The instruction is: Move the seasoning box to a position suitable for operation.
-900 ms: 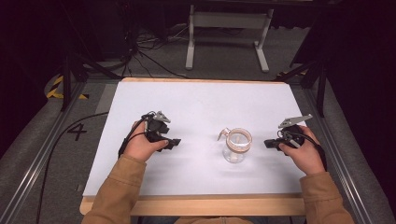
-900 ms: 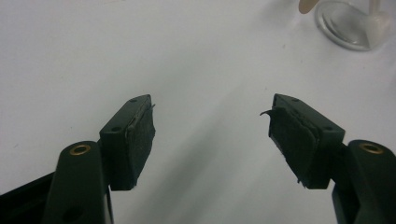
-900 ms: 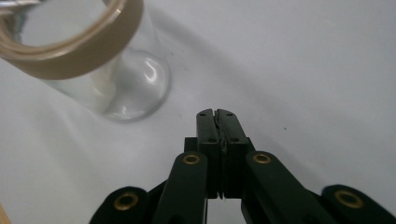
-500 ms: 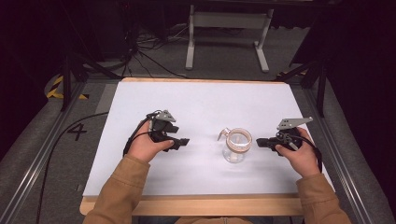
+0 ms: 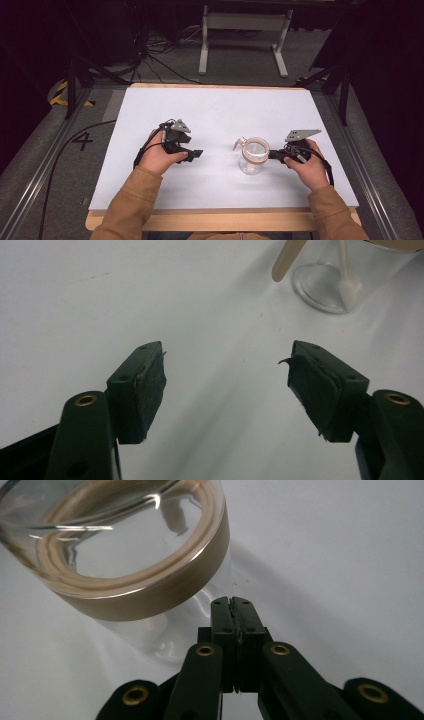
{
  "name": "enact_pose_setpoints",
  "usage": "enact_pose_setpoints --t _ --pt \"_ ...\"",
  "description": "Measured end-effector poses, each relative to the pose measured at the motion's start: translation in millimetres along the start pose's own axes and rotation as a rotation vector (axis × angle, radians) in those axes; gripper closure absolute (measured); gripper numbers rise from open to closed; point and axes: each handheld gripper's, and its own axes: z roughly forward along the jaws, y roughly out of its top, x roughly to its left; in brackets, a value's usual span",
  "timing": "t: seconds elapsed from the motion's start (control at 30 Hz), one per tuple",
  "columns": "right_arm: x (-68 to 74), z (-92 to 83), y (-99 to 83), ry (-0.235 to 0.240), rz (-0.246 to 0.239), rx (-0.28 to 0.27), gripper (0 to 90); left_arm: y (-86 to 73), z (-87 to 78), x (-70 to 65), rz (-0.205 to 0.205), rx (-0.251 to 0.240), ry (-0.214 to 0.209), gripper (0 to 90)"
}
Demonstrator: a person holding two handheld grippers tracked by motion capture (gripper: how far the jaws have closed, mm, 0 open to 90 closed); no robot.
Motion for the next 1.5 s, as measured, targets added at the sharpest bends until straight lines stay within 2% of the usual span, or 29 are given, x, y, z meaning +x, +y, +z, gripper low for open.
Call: enact_pose_setpoints --t 0.17,0.23,0.3,0.47,0.6,0.83,0.97,1.03,1.2,1.33,1.5 --pt "4.0 -0.3 1.8 -0.009 -0.021 0.008 90.0 0.2 0.7 -0.1 0.014 0.01 -0.004 31.7" --pt "7.2 -0.9 3.6 0.015 -0.03 0.007 90.0 0.1 1.4 -0.1 0.014 0.008 -0.005 31.7" --pt "9.0 -0.7 4.7 0.02 -0.038 0.01 90.0 0.0 1.8 -0.2 0.011 0.008 -0.006 31.6" --pt "19.2 -0.4 8.8 0.035 -0.059 0.067 90.0 1.8 2.8 -0.6 0.02 0.019 -0.012 31.6" --pt "23.7 -0.1 6.0 0.058 -0.058 0.1 90.0 5.5 7.5 -3.6 0.016 0.01 -0.024 31.6" --pt "29.2 -1.0 0.1 0.056 -0.064 0.139 90.0 12.5 17.5 -6.3 0.042 0.017 -0.047 31.4" --pt "34.2 -0.5 -2.4 0.067 -0.066 0.161 90.0 16.3 21.3 -7.6 0.057 0.028 -0.059 31.3" --pt "39.8 1.0 -3.2 0.081 -0.083 0.177 90.0 17.9 22.8 -8.4 0.061 0.03 -0.061 31.3" --pt "47.9 2.2 -4.1 0.088 -0.097 0.171 90.0 21.1 26.8 -10.1 0.067 0.021 -0.067 31.3" --pt "47.3 2.0 -5.8 0.09 -0.089 0.161 90.0 22.2 28.0 -10.2 0.079 0.033 -0.072 31.4" --pt "45.7 -0.8 -5.7 0.09 -0.085 0.151 90.0 22.9 26.0 -9.4 0.092 0.016 -0.063 36.2"
